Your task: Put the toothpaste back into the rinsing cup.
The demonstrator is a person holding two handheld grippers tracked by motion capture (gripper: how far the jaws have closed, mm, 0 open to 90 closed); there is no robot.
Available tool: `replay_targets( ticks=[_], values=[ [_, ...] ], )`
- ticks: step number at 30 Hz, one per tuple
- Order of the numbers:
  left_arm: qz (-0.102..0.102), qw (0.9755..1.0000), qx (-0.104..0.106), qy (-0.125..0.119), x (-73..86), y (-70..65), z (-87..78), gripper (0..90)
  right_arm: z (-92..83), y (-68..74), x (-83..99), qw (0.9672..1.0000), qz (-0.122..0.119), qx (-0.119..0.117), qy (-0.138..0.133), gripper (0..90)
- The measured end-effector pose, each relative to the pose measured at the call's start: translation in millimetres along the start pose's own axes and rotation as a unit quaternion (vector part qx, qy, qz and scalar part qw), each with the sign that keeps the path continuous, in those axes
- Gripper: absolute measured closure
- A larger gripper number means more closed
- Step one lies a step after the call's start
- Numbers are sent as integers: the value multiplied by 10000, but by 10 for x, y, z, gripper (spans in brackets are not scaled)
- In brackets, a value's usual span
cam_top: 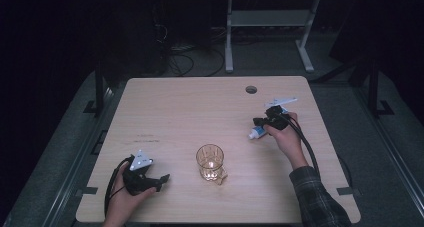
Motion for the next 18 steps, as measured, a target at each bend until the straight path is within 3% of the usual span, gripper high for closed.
replay_targets(
  ticks=[18],
  values=[
    [-1,10000,0,-3,0,0,0,129,277,-30,42,9992,-2,61,385,897]
  ],
)
Point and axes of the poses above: each handheld gripper's, and its own axes: z roughly forward along the jaws, x roughly out of its underside, y roughly to its left, the point moved 1 cm from there along z, roughly forward along the jaws
